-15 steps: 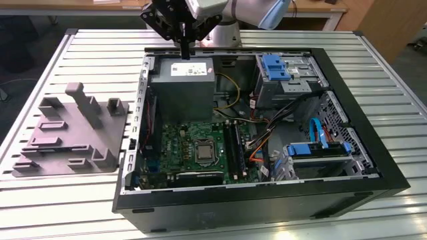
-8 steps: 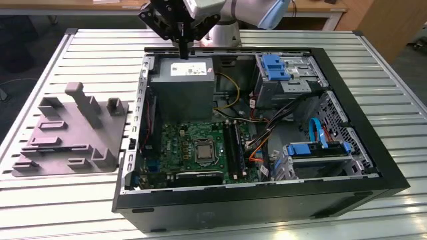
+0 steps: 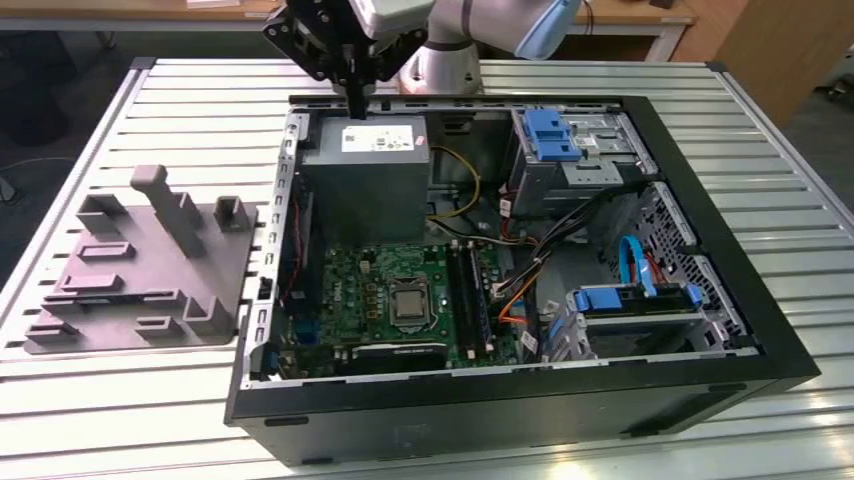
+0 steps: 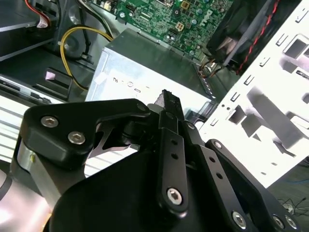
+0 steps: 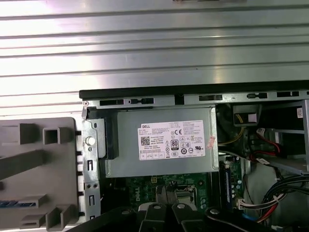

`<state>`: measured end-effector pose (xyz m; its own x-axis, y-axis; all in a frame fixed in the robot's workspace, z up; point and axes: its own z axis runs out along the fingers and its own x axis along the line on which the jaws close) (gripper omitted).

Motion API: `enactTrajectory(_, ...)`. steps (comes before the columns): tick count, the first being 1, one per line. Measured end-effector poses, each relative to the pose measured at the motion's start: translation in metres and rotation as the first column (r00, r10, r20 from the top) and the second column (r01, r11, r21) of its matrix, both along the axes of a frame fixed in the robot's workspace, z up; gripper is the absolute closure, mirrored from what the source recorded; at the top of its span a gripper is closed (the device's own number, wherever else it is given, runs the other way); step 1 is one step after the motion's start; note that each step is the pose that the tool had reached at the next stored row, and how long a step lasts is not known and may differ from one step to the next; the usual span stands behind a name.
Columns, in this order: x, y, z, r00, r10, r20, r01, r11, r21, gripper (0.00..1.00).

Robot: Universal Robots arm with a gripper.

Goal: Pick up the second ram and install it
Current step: 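Reach for the second ram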

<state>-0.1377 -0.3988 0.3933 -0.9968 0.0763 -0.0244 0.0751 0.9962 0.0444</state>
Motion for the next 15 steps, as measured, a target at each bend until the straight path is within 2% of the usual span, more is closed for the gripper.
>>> enactTrajectory(15, -0.019, 0.0009, -0.0001, 1.0, 0.0, 0.0001, 0.0, 1.0, 0.0, 0.9)
